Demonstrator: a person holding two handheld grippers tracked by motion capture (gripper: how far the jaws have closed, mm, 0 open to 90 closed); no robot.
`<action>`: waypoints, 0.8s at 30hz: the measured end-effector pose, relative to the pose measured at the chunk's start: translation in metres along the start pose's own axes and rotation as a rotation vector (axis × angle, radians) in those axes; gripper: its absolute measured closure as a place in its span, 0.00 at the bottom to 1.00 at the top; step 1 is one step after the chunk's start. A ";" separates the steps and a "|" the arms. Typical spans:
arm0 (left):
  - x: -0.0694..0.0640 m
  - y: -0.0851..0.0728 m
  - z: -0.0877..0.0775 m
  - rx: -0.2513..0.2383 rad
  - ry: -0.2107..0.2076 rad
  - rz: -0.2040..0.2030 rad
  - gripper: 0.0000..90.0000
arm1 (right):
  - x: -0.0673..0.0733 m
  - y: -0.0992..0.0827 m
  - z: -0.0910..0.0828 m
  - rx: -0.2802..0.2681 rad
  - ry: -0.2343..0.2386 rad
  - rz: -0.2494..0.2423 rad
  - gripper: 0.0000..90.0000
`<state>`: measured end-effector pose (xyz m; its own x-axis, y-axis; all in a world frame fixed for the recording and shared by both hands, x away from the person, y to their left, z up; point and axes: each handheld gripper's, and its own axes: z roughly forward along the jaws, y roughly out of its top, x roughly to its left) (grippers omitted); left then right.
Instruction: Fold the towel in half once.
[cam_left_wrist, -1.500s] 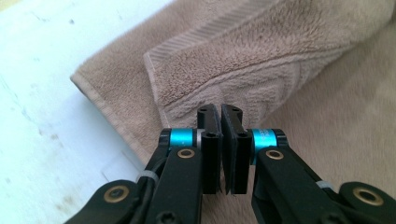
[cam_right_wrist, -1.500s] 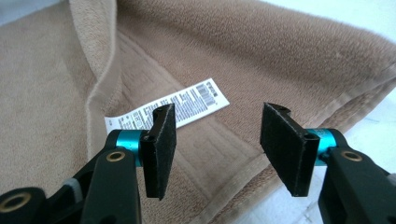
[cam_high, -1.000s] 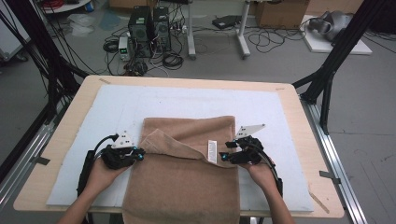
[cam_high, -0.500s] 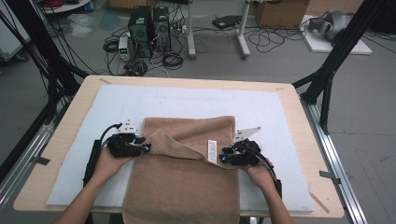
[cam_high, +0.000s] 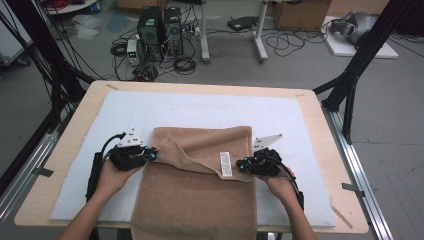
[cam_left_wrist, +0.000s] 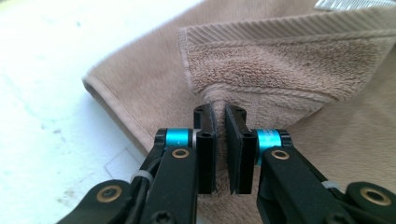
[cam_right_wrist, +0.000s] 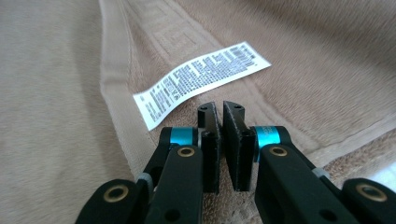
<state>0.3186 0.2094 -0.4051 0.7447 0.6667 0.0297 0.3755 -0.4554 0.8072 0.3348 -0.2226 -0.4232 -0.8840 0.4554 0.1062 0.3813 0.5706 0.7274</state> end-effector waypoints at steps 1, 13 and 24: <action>-0.002 0.000 -0.003 -0.012 0.003 0.001 0.92 | 0.002 0.002 -0.003 -0.007 0.002 -0.004 0.95; -0.031 -0.040 -0.035 -0.044 -0.050 0.037 0.87 | 0.045 -0.002 -0.026 -0.012 0.054 -0.078 0.94; -0.017 -0.036 -0.046 -0.045 -0.035 0.003 0.72 | 0.048 -0.008 -0.033 -0.042 0.038 -0.076 0.76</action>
<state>0.2670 0.2416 -0.4074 0.7648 0.6442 0.0121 0.3487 -0.4297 0.8329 0.2808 -0.2275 -0.4015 -0.9197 0.3854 0.0750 0.3021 0.5726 0.7621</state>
